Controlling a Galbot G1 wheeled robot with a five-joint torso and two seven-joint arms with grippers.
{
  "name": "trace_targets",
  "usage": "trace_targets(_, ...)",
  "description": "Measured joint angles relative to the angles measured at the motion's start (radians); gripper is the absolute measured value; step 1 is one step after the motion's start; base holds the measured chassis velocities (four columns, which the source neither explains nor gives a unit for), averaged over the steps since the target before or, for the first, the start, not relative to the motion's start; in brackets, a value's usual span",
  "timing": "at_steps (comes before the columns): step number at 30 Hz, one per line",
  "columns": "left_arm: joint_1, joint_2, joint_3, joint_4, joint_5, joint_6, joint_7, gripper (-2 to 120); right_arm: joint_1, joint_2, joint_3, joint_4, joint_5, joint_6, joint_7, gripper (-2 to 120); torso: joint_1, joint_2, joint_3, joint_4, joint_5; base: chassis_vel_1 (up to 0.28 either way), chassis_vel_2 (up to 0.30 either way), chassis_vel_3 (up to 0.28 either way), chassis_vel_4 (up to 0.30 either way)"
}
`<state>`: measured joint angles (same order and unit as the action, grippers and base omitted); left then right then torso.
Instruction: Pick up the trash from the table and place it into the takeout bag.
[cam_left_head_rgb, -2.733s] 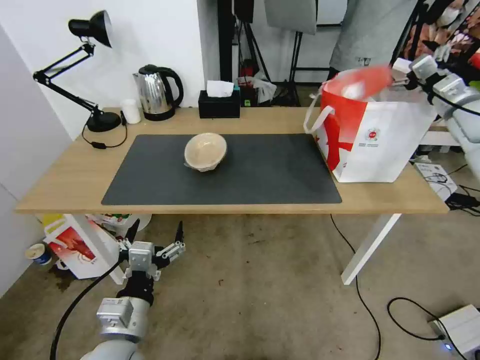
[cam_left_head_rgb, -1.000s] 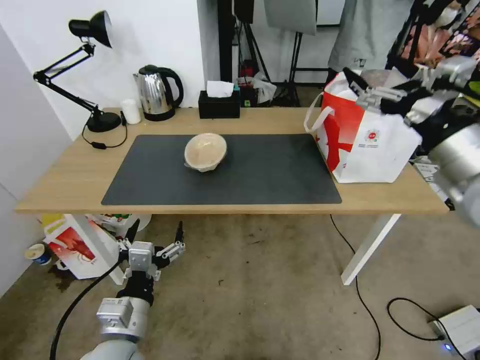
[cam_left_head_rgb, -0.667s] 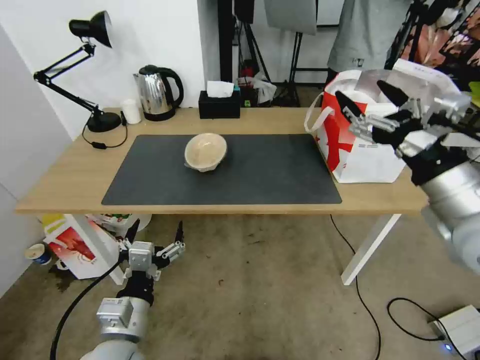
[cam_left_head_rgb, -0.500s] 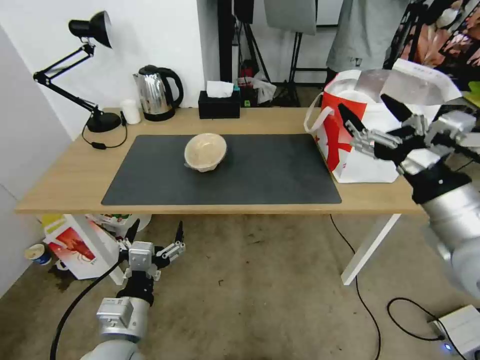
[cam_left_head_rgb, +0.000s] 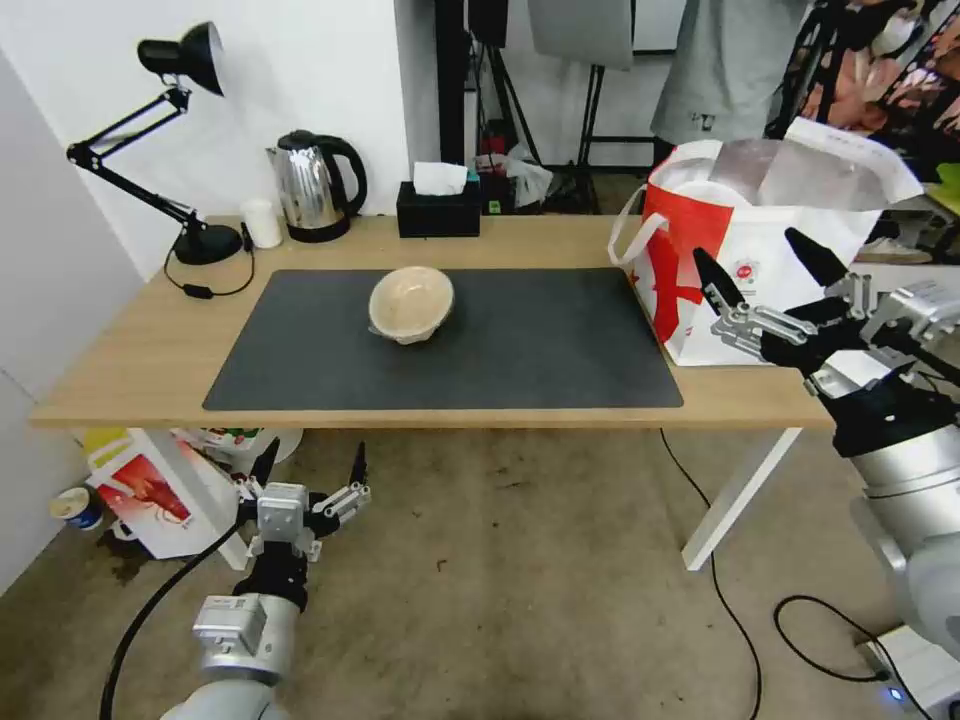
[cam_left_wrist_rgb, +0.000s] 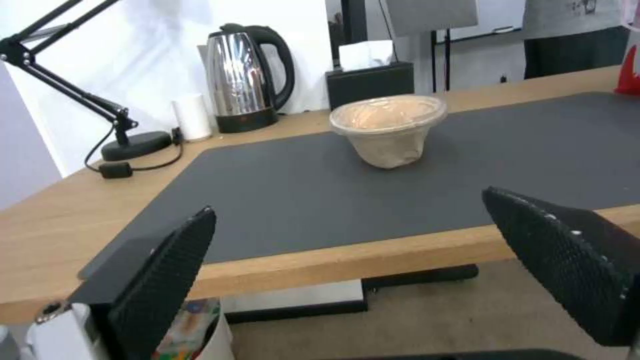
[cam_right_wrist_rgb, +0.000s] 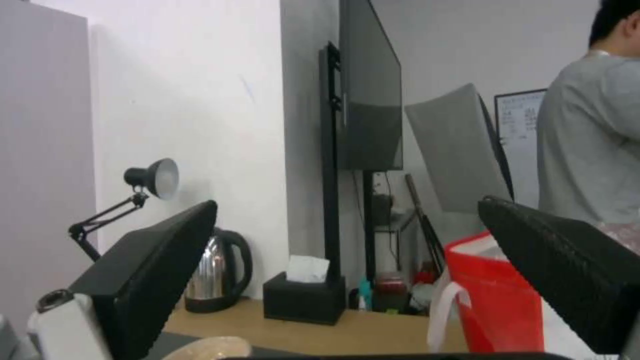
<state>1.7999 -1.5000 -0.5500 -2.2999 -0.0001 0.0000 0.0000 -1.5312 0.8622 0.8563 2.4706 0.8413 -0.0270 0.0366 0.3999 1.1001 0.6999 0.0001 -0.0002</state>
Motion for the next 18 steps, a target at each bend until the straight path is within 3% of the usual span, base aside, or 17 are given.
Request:
trace_targets(8, 0.000, 0.000, 0.000, 0.000, 0.000, 0.000, 0.000, 100, 0.002, 0.187, -0.112, -0.029, -0.147, 0.074, -0.010, 100, 0.000, 0.000, 0.000, -0.0001, 0.0001, 0.000, 0.000, 0.000, 0.000)
trace_targets(18, 0.000, 0.000, 0.000, 0.000, 0.000, 0.000, 0.000, 100, -0.037, 0.295, -0.172, -0.047, -0.258, 0.131, -0.014, 100, 0.000, 0.000, 0.000, -0.0001, 0.0000, 0.000, 0.000, 0.000, 0.000)
